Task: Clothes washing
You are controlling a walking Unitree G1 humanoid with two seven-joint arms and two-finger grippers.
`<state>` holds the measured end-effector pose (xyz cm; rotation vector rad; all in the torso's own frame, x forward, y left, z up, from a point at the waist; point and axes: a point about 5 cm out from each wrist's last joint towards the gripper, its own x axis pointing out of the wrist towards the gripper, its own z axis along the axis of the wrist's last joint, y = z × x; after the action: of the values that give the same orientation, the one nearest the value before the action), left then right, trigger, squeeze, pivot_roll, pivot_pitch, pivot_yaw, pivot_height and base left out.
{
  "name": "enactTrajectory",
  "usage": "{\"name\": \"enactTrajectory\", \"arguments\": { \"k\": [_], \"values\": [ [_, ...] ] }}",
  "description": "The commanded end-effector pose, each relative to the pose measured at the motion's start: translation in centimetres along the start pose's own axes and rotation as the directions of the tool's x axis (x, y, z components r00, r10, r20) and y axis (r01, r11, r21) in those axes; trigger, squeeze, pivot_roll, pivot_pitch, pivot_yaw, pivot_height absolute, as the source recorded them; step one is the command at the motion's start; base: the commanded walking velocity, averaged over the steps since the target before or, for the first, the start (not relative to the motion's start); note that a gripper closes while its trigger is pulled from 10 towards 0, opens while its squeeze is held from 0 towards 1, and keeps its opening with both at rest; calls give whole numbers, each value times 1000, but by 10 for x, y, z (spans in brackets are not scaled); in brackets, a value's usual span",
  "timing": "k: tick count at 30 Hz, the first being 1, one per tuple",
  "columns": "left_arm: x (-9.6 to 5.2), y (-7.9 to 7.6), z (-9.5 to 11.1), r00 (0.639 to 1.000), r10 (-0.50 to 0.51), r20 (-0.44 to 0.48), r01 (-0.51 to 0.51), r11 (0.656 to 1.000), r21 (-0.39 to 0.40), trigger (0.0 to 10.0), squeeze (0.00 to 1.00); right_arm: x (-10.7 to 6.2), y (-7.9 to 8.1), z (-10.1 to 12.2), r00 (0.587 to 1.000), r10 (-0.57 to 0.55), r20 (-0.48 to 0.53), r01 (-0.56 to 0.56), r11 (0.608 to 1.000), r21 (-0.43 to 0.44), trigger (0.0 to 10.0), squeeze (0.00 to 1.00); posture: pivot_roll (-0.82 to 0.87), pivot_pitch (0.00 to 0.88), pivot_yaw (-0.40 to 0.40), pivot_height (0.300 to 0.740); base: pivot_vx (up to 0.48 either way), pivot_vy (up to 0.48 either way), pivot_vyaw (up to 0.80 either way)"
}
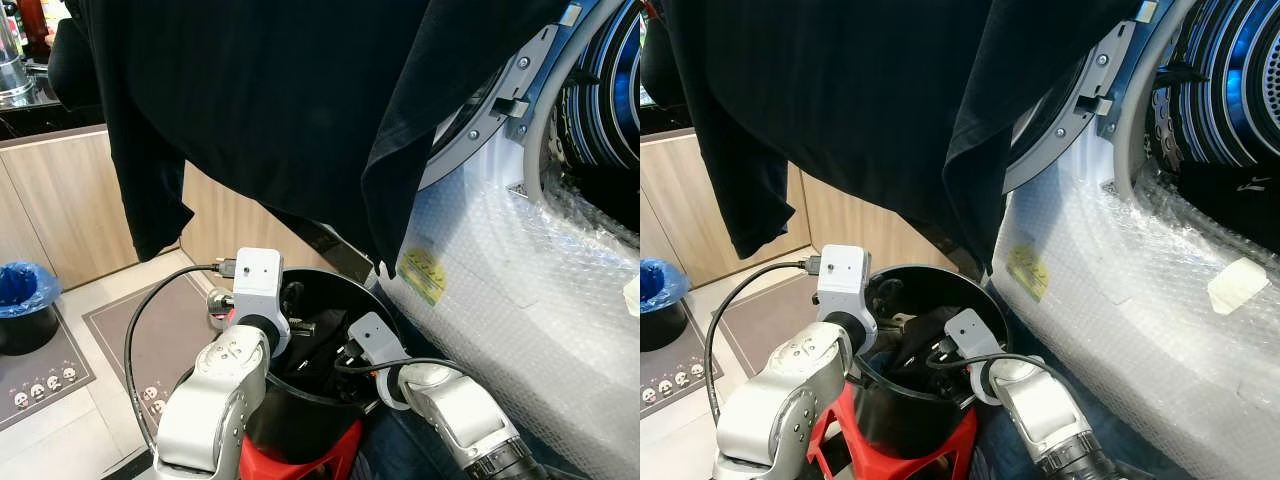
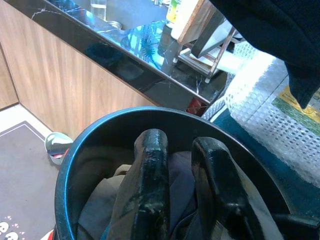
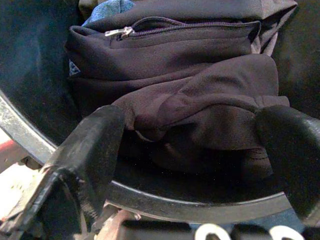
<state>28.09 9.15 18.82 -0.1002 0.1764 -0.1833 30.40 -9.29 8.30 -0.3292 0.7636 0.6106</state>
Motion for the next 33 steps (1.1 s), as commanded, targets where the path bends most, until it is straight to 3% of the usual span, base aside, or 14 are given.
{"name": "enactTrajectory", "arguments": {
  "k": [1, 2, 4, 5, 7, 19, 23, 26, 33],
  "values": [
    [-3, -6, -2, 1000, -19, -12, 18, 1000, -20, 10000, 0, 0, -3, -5, 999, -14, -34, 14, 1000, -1, 10000, 0, 88, 89, -193, 740, 0, 0, 0],
    [-3, -6, -2, 1000, -19, -12, 18, 1000, -20, 10000, 0, 0, -3, -5, 999, -14, -34, 14, 1000, -1, 10000, 0, 88, 89, -193, 740, 0, 0, 0],
    [-9, -4, -4, 1000, 7, -24, -8, 999, -34, 10000, 0, 14, 22, 27, 992, -78, 104, 62, 988, 143, 10000, 0, 129, 135, -206, 740, 0, 0, 0],
    [-9, -4, -4, 1000, 7, -24, -8, 999, -34, 10000, 0, 14, 22, 27, 992, -78, 104, 62, 988, 143, 10000, 0, 129, 135, -206, 740, 0, 0, 0],
    [-13, -4, -5, 999, 20, -31, -21, 999, -44, 10000, 0, 19, 38, 45, 982, -103, 160, 65, 972, 226, 10000, 0, 128, 134, -208, 740, 0, 0, 0],
    [-15, -4, -4, 999, 23, -33, -25, 999, -46, 10000, 0, 20, 41, 51, 976, -128, 177, 80, 964, 252, 10000, 0, 129, 135, -207, 740, 0, 0, 0],
    [-16, -4, -4, 999, 24, -33, -25, 999, -46, 10000, 0, 20, 41, 51, 976, -130, 177, 82, 964, 254, 10000, 0, 129, 135, -207, 740, 0, 0, 0],
    [-16, -6, -6, 999, 15, -40, -17, 998, -53, 10000, 0, 21, 22, 49, 953, -283, 104, 248, 932, 263, 10000, 0, 114, 142, -202, 740, 0, 0, 0],
    [-17, -9, -8, 999, 7, -51, -10, 998, -57, 10000, 0, 21, 1, 35, 912, -410, 16, 395, 889, 229, 10000, 0, 109, 145, -201, 740, 0, 0, 0]
  ]
}}
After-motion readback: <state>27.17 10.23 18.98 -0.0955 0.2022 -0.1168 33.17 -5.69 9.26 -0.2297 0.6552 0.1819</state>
